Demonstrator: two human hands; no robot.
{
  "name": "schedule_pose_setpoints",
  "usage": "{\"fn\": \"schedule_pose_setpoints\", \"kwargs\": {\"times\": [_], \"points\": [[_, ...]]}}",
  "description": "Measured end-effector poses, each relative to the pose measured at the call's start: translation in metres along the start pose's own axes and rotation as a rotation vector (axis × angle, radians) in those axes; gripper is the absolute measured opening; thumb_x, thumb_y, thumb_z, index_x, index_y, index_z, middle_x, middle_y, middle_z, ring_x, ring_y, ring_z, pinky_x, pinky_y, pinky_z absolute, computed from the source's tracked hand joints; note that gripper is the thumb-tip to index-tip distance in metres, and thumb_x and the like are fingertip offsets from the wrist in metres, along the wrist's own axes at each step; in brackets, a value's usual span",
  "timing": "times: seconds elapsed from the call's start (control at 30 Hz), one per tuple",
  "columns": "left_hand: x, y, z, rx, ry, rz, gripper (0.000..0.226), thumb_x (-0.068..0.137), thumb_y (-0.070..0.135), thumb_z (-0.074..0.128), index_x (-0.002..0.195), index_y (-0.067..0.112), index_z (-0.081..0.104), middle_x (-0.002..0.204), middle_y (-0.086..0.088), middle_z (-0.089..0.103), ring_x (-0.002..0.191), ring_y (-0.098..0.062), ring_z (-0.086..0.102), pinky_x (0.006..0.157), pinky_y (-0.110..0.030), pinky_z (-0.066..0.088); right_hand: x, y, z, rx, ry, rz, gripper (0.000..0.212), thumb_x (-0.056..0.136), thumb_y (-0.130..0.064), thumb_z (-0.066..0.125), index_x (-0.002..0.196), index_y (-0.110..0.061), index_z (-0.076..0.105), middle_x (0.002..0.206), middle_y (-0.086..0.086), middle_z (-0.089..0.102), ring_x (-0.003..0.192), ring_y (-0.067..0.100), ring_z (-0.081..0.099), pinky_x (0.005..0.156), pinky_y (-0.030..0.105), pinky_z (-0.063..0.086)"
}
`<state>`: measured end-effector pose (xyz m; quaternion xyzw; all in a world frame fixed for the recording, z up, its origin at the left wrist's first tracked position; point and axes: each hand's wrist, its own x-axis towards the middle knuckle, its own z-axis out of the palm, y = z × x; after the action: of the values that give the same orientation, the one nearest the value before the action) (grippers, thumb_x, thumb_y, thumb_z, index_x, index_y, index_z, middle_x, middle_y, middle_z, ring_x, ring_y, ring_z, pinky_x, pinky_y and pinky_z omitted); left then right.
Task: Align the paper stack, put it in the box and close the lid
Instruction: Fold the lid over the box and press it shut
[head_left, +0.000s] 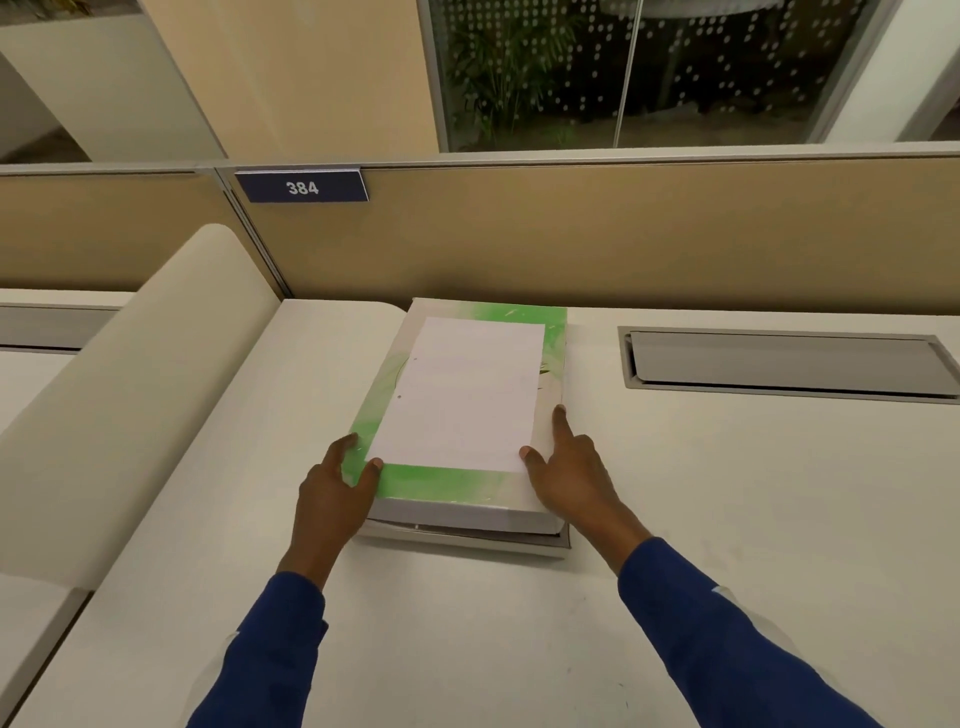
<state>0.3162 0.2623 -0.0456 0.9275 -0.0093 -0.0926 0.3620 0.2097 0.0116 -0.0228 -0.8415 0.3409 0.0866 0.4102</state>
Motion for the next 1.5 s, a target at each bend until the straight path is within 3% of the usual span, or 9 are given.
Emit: {"fn": "schedule_pose_setpoints", "kwargs": {"times": [0.17,0.4,0.7,0.8,0.97,1.07,1.2,1.37,1.5], "points": [[0.0,0.003,-0.008,0.001,-0.038,-0.029,0.048,0.092,0.045,0.066,0.135,0.033,0.049,0.113,-0.007,0.062,0.091,-0.03,0.063,0.067,-0.033,0.047,0.001,0.006,-0.004,-0.037,-0.029,0.011,0.08,0.1,-0.052,0.045,0.16,-0.032,-0.004,0.15,0.016,0.038,0.134,0.038,0.045,0.108,0.047,0.043],[-0.005,-0.014,-0.011,-0.141,-0.084,-0.056,0.053,0.088,0.044,0.072,0.136,0.046,0.05,0.129,-0.002,0.058,0.105,-0.03,0.063,0.089,-0.048,0.058,-0.004,0.012,0.0,-0.062,-0.077,0.039,0.083,0.101,-0.049,0.047,0.159,-0.032,-0.008,0.152,0.016,0.034,0.141,0.041,0.031,0.109,0.046,0.037],[-0.004,-0.017,-0.014,-0.179,-0.155,-0.084,0.051,0.087,0.038,0.074,0.131,0.052,0.052,0.104,-0.009,0.062,0.091,-0.036,0.067,0.08,-0.049,0.062,-0.01,0.037,-0.001,0.171,-0.097,0.034,0.103,0.091,-0.053,0.064,0.158,-0.034,-0.012,0.158,0.009,0.038,0.138,0.033,0.045,0.111,0.045,0.043],[-0.008,-0.023,-0.009,-0.151,-0.144,-0.07,0.055,0.087,0.039,0.075,0.134,0.052,0.05,0.097,-0.007,0.065,0.089,-0.029,0.066,0.083,-0.049,0.06,-0.011,0.049,0.001,0.237,-0.045,0.155,0.101,0.086,-0.054,0.07,0.159,-0.019,0.011,0.149,0.01,0.047,0.13,0.033,0.053,0.103,0.043,0.05],[-0.009,-0.024,-0.007,-0.141,-0.131,-0.063,0.057,0.088,0.034,0.075,0.137,0.049,0.051,0.095,-0.005,0.066,0.088,-0.025,0.065,0.084,-0.046,0.06,-0.012,0.061,0.012,0.257,-0.038,0.239,0.074,0.08,-0.062,0.072,0.131,-0.014,0.047,0.111,0.001,0.058,0.093,0.026,0.068,0.062,0.031,0.052],[-0.008,-0.025,-0.007,-0.135,-0.125,-0.061,0.057,0.089,0.032,0.074,0.138,0.048,0.051,0.093,-0.005,0.065,0.084,-0.024,0.064,0.078,-0.04,0.059,-0.012,0.061,0.016,0.181,0.002,0.202,0.072,0.079,-0.063,0.072,0.126,-0.015,0.045,0.115,0.005,0.06,0.095,0.028,0.067,0.074,0.038,0.056],[-0.009,-0.027,-0.003,-0.132,-0.068,-0.046,0.042,0.1,0.026,0.058,0.136,0.046,0.054,0.081,-0.002,0.06,0.072,-0.017,0.055,0.062,-0.027,0.046,-0.014,0.057,0.021,-0.095,0.092,0.114,0.086,0.084,-0.062,0.066,0.149,-0.02,0.029,0.135,0.014,0.044,0.124,0.035,0.048,0.088,0.044,0.047],[-0.008,-0.05,0.008,0.032,-0.011,-0.037,0.05,0.101,0.015,0.045,0.137,0.048,0.057,0.091,-0.005,0.061,0.074,-0.023,0.056,0.078,-0.044,0.053,-0.014,0.055,0.025,-0.143,0.119,0.063,0.094,0.086,-0.062,0.064,0.157,-0.025,0.015,0.14,0.015,0.041,0.13,0.035,0.043,0.091,0.046,0.047],[-0.006,-0.049,0.008,0.247,0.012,-0.006,0.046,0.101,0.024,0.052,0.138,0.05,0.052,0.107,-0.001,0.051,0.096,-0.019,0.049,0.09,-0.043,0.039,-0.016,0.061,0.03,-0.159,0.146,0.014,0.089,0.088,-0.062,0.061,0.157,-0.026,0.016,0.142,0.014,0.042,0.13,0.034,0.043,0.097,0.048,0.045]]}}
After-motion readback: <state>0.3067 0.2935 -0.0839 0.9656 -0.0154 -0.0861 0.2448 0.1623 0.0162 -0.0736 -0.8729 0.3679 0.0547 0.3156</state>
